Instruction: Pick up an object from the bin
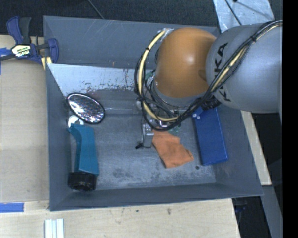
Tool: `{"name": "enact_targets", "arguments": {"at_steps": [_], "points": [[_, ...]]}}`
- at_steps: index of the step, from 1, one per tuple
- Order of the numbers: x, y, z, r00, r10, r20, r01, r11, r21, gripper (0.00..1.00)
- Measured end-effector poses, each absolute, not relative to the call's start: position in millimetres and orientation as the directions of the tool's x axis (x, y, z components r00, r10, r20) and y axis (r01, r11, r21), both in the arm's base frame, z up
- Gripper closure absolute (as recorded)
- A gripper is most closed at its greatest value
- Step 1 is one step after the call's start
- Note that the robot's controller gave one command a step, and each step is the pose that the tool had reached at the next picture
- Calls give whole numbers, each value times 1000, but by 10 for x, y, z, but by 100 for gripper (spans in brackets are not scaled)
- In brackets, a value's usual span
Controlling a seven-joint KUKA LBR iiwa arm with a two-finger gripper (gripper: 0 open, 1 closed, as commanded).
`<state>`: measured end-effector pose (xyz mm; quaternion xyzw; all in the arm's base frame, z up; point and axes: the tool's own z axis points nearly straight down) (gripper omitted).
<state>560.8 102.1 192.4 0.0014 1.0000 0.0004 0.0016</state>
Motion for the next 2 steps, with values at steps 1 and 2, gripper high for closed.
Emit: {"name": "enact_targets", "arguments": {"at_steps": [1, 2], "points": [[5608, 1021, 1924, -1000, 3, -3, 3, 1000, 1, 0], [5684, 814, 1789, -997, -74, -6, -74, 997, 3, 0]]}}
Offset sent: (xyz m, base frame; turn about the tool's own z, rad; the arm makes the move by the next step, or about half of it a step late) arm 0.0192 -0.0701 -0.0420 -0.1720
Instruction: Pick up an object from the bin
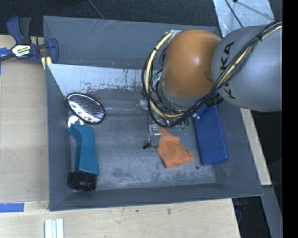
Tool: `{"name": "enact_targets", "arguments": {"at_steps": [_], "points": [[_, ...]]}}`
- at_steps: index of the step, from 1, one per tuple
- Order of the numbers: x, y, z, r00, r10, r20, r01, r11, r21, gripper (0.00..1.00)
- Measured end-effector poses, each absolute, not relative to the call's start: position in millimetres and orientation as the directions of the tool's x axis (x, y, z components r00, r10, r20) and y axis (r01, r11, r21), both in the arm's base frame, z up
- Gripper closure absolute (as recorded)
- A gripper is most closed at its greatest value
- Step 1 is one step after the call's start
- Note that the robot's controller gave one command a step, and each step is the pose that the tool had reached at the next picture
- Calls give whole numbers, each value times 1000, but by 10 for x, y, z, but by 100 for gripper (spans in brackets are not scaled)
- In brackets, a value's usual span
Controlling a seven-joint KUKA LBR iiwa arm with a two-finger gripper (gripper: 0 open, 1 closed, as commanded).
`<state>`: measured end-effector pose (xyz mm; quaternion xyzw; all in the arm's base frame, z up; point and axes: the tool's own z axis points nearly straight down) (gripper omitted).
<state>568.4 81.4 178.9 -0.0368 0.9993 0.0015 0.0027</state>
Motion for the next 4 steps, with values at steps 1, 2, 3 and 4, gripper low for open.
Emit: {"name": "enact_targets", "arguments": {"at_steps": [1, 2, 3, 4], "points": [[5739, 230, 1445, -982, -188, -4, -188, 982, -1, 0], [5756, 88, 1362, -980, -197, -2, -197, 980, -1, 0], [5096, -209, 1263, -968, -249, -2, -249, 968, 0, 100], [5096, -208, 1263, -969, -249, -2, -249, 969, 0, 0]]}}
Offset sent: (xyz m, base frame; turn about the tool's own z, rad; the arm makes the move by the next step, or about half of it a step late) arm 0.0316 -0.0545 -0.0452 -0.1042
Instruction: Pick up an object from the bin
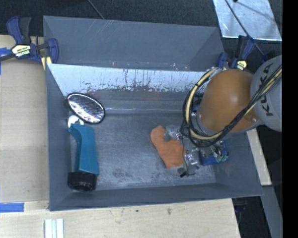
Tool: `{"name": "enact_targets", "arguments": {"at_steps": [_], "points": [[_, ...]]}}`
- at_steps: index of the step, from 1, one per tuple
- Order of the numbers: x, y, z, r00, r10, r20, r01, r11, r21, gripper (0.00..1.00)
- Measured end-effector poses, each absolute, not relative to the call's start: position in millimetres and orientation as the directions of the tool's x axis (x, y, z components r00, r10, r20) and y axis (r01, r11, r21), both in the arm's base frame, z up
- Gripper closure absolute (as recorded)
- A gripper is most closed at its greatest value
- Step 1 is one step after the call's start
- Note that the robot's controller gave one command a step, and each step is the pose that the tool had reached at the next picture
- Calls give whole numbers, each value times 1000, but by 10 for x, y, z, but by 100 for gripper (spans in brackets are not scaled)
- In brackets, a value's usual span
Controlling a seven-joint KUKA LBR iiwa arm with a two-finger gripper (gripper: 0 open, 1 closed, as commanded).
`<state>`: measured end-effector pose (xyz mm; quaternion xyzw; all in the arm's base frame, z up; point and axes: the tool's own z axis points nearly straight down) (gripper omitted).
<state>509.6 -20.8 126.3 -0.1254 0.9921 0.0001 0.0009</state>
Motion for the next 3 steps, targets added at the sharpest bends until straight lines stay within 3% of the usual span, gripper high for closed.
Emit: {"name": "enact_targets", "arguments": {"at_steps": [1, 2, 3], "points": [[5096, -208, 1263, -969, -248, -2, -248, 969, 0, 0], [5391, -273, 893, -963, -268, -8, -268, 963, -3, 0], [5366, -396, 740, -964, -265, -4, -265, 964, -1, 100]]}}
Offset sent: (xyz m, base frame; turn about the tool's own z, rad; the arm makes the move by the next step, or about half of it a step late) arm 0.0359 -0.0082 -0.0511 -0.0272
